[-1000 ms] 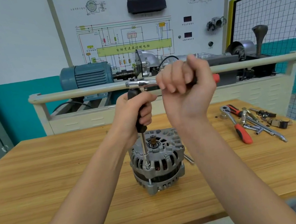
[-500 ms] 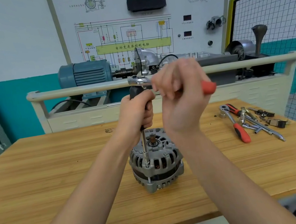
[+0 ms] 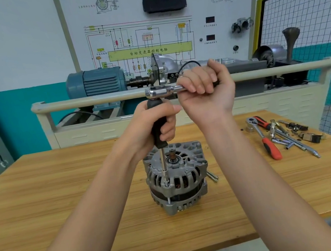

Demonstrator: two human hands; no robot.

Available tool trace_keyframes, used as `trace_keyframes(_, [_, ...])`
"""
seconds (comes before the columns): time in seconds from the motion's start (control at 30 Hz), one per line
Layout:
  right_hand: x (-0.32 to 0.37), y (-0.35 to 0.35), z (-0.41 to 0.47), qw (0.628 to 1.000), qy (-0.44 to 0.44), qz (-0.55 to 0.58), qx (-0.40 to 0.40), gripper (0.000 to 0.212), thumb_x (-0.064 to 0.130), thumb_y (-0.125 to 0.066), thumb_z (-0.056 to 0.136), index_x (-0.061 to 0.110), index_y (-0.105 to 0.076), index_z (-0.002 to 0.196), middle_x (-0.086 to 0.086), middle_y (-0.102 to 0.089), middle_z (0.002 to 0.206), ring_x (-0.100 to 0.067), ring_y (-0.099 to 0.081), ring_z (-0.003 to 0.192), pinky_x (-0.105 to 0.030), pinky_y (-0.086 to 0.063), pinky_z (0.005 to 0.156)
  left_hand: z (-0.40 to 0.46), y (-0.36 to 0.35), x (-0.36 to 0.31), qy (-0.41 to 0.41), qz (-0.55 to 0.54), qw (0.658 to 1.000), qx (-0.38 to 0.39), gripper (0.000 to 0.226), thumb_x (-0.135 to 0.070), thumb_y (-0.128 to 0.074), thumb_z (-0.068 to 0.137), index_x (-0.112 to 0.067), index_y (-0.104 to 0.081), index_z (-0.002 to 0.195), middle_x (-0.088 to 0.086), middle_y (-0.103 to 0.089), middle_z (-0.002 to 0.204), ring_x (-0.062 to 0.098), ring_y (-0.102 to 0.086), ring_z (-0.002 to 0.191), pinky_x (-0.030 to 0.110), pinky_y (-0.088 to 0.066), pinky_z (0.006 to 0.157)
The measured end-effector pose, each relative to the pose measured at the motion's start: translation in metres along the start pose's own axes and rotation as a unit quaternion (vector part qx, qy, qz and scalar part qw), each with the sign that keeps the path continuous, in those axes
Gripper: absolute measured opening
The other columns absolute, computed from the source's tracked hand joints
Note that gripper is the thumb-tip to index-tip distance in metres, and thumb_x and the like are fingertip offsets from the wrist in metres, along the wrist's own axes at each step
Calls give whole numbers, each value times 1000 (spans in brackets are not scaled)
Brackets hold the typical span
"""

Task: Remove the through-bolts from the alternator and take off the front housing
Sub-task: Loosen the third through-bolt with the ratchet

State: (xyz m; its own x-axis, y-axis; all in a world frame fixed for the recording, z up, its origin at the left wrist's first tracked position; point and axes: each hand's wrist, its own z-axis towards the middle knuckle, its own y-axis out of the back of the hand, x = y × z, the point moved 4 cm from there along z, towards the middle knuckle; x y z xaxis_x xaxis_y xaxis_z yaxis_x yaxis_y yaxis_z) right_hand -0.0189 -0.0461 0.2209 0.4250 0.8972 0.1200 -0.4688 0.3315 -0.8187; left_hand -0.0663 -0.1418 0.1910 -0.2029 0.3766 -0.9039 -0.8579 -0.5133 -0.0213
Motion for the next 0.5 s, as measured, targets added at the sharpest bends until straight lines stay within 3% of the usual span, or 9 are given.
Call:
trace_keyframes(0.13, [0,2,0,999,34,21,-29,40,12,-44,82,16,-35,43,5,-26,35,-11,-25,32,-23,-24,37,3,-8,5,42,-1,999,-16,42,-16,-56,77,-20,-38,39,-7,-24,34,6,-16,27,15,-14,37])
trace_keyframes(0.27, [-6,-9,-15,984,124,-128,16,47,11,-37,92,17,-37,46,3,-27,38,-13,-27,38,-26,-31,44,4,1,7,35,-2,987,-159,53,-6,-52,87,-20,-35,38,-6,-22,35,8,-15,29,14,-15,37])
trace_keyframes(0.37, [-17,-25,-32,927,240,-275,89,38,4,-37,89,18,-38,53,2,-32,41,-16,-29,41,-32,-29,49,6,3,9,26,13,969,-247,51,-4,-52,86,-19,-36,40,-5,-24,36,10,-17,30,14,-17,37])
trace_keyframes(0.43, [-23,-31,-41,876,307,-351,123,34,-3,-35,85,20,-41,61,4,-35,43,-16,-29,42,-37,-24,48,6,1,9,16,23,965,-262,45,-3,-53,85,-17,-35,46,-6,-28,35,9,-19,31,13,-18,36])
trace_keyframes(0.5, [-25,-33,-43,856,324,-376,143,34,-6,-33,84,20,-42,65,5,-36,44,-15,-29,42,-38,-22,47,5,2,10,12,30,967,-252,42,-3,-53,86,-16,-35,50,-6,-29,36,9,-20,30,13,-19,36])
